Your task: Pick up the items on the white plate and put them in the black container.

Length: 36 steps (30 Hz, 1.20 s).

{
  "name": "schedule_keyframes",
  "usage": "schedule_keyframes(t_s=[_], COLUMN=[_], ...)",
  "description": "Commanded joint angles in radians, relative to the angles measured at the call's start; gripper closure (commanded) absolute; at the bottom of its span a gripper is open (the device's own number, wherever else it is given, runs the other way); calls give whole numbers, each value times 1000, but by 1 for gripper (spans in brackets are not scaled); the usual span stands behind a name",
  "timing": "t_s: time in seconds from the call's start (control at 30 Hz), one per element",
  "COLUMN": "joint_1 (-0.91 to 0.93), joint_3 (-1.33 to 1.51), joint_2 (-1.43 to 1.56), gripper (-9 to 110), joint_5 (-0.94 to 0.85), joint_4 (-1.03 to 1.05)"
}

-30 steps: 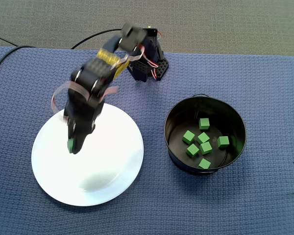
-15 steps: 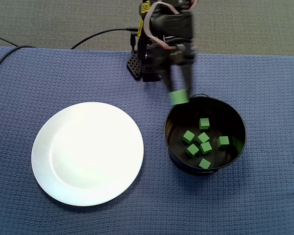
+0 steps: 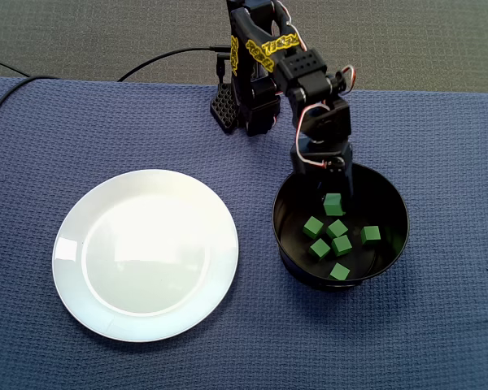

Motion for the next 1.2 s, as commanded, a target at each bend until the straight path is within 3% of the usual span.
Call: schedule_keyframes(t_s=[0.0,0.1,0.2,0.37,0.5,0.67,0.8,1.03,1.17], joint_1=[-12,-3,3,38,80,261,466,666,655], joint_3=[40,57,69,-46,-253,-488,-499,-5,275], joint_2=[38,41,48,67,91,144,193,370,491], gripper=[102,96,71,64,61,62,67,79,80], joint_5=[8,-12,-29,-38,-150,-393,-586,-726,-755], joint_4=[-35,-29,-15,89,265,307,138,-325,-397])
